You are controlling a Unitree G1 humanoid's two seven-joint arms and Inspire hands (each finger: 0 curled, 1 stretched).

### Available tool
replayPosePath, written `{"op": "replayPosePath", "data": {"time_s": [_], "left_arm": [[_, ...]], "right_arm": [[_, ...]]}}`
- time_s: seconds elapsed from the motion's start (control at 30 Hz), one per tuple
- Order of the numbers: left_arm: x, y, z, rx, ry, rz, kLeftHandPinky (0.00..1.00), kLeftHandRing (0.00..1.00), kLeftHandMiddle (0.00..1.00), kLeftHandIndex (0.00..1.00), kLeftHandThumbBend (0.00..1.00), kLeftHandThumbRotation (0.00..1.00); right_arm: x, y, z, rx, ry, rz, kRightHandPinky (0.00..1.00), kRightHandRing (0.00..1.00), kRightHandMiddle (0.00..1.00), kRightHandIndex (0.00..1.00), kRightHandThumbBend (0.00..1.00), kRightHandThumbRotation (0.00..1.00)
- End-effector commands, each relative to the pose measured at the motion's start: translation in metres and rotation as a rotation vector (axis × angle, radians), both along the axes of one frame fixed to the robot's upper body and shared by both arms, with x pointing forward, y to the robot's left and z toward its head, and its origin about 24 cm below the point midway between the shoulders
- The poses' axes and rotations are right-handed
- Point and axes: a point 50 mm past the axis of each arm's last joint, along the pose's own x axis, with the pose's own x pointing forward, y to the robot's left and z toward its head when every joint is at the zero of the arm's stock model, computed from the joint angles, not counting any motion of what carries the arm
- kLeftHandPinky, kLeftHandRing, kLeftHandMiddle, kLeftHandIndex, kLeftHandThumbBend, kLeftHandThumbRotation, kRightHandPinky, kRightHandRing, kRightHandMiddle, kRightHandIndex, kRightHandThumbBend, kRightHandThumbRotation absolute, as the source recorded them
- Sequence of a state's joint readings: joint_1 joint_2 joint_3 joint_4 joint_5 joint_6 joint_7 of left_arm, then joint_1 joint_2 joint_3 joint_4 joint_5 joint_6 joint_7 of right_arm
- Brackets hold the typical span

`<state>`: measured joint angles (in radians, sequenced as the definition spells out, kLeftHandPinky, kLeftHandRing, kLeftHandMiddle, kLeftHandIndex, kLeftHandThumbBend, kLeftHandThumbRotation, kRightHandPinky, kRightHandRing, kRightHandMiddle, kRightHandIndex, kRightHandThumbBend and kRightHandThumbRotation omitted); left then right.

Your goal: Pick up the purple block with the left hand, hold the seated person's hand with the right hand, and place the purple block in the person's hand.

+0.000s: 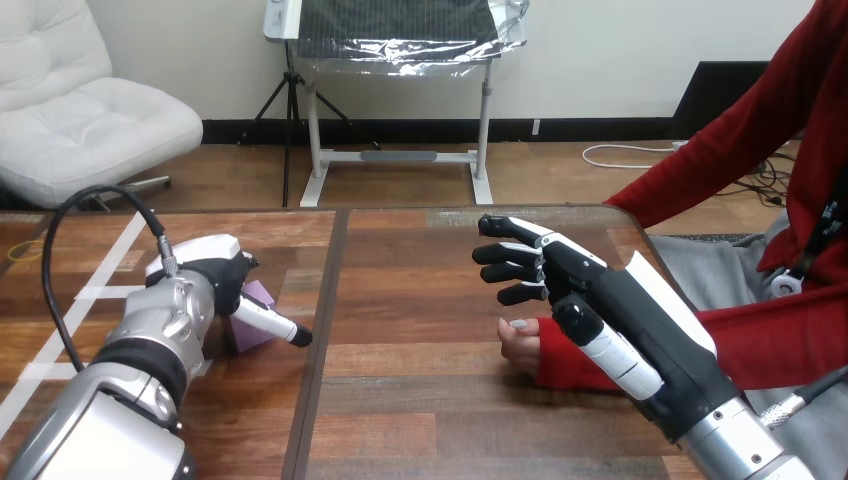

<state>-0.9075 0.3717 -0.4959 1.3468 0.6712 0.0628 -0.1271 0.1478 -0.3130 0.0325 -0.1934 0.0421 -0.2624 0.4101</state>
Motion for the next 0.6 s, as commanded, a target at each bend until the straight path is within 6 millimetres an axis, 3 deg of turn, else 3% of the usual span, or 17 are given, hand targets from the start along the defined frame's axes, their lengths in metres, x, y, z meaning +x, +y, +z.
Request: {"op": "replayPosePath", "data": {"time_s": [0.0, 0.57], "left_arm": [[0.0089, -0.0088, 0.0125, 0.001, -0.037, -0.030, 0.90, 0.98, 0.97, 0.95, 1.00, 0.54], [0.0072, -0.0088, 0.0095, 0.022, -0.018, -0.049, 0.91, 0.97, 0.96, 0.95, 0.91, 0.56]], "right_arm": [[0.0046, 0.0024, 0.0183, 0.016, -0.078, 0.017, 0.73, 0.80, 0.82, 0.87, 1.00, 1.00], [0.0037, 0.0022, 0.0194, 0.020, -0.083, 0.018, 0.73, 0.80, 0.82, 0.87, 1.00, 1.00]]}}
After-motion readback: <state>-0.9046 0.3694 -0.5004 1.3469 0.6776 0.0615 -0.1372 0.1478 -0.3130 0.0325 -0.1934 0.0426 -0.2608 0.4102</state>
